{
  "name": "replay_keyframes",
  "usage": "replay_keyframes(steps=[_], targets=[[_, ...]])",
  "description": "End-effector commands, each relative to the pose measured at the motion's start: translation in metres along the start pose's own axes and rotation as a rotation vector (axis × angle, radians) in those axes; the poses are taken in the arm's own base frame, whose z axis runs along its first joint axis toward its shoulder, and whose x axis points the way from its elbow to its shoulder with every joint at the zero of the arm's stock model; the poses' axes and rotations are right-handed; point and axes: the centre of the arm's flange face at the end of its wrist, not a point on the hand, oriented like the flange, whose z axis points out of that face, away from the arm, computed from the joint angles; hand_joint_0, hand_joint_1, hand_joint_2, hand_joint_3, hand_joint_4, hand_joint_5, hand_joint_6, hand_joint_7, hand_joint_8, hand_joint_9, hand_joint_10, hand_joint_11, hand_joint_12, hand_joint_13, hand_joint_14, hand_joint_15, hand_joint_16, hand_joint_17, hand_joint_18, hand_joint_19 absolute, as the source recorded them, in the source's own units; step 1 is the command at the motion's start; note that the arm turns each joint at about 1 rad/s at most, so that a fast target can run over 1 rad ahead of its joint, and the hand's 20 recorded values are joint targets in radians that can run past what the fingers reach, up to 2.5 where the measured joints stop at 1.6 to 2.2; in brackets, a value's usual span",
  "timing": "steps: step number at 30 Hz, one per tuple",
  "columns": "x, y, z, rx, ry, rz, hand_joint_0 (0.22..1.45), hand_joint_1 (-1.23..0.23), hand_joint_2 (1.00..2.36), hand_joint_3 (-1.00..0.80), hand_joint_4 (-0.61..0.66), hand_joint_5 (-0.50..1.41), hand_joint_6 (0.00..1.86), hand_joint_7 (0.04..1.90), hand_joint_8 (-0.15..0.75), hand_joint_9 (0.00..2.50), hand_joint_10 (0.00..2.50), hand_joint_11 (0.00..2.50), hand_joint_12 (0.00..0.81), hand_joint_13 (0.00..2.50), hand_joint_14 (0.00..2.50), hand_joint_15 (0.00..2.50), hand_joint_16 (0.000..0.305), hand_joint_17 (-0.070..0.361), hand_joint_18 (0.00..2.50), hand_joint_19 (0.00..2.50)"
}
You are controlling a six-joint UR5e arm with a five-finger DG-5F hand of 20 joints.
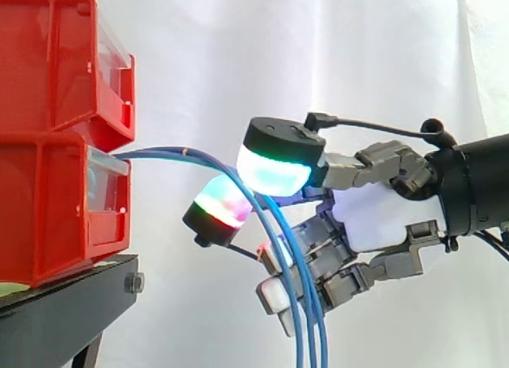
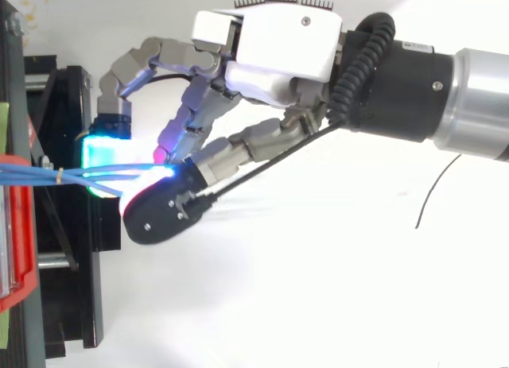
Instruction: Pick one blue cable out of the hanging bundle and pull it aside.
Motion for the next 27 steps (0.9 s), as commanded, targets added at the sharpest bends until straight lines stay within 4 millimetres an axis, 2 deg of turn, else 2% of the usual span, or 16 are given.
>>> replay_keyframes(steps=[1,3,7,11,14,16,18,19,21,25,27], targets=[[0.000,0.000,0.000,0.003,0.000,0.000,0.49,-0.69,1.00,-0.50,-0.08,-0.12,0.94,0.83,0.276,1.24,0.02,0.61,0.324,1.04,0.02,0.67,0.039,0.087,0.83,0.56],[0.000,0.001,0.000,0.001,0.000,0.001,0.51,-0.63,1.00,-0.50,-0.07,-0.12,0.93,0.87,0.269,1.26,0.02,0.65,0.322,1.04,0.02,0.69,0.040,0.089,0.83,0.60],[0.000,0.001,0.000,0.001,0.000,0.001,0.56,-0.64,1.00,-0.43,-0.05,-0.13,0.93,0.92,0.265,1.26,0.02,0.67,0.317,1.03,0.02,0.71,0.040,0.089,0.81,0.64],[0.000,0.000,0.000,0.003,0.000,0.003,0.58,-0.74,1.01,-0.21,-0.03,-0.13,0.94,0.89,0.291,1.27,0.02,0.68,0.346,1.06,0.02,0.70,0.046,0.104,0.88,0.62],[-0.001,0.000,-0.001,0.006,0.000,0.002,0.60,-0.79,1.02,-0.19,-0.02,-0.14,0.94,0.91,0.268,1.23,0.02,0.71,0.320,1.03,0.02,0.71,0.041,0.093,0.85,0.65],[-0.001,-0.001,-0.001,0.009,-0.001,0.002,0.64,-0.83,1.02,-0.21,-0.03,-0.14,0.94,0.93,0.272,1.22,0.02,0.72,0.321,1.03,0.02,0.71,0.040,0.091,0.84,0.65],[-0.001,-0.002,-0.002,0.019,-0.001,0.001,0.72,-0.88,1.01,-0.33,-0.08,-0.15,0.93,1.01,0.281,1.21,0.02,0.72,0.317,1.02,0.02,0.69,0.040,0.090,0.88,0.63],[-0.001,-0.001,-0.003,0.025,0.001,0.000,0.73,-0.88,1.01,-0.35,-0.08,-0.15,0.93,1.01,0.284,1.21,0.02,0.72,0.316,1.02,0.02,0.69,0.040,0.089,0.88,0.63],[-0.001,0.000,-0.005,0.034,0.002,-0.002,0.78,-0.87,1.00,-0.48,-0.17,-0.16,0.95,1.01,0.288,1.21,0.02,0.73,0.309,1.03,0.02,0.69,0.038,0.085,0.91,0.62],[-0.005,0.005,-0.010,0.051,-0.001,-0.007,0.80,-0.86,1.00,-0.50,-0.31,-0.16,0.96,1.00,0.273,1.23,0.01,0.74,0.302,1.03,0.02,0.69,0.036,0.082,0.91,0.62],[-0.008,0.010,-0.014,0.056,-0.003,-0.008,0.81,-0.85,1.00,-0.50,-0.33,-0.15,0.98,1.19,0.267,1.30,0.01,0.74,0.296,1.04,0.02,0.69,0.034,0.078,0.91,0.62]])
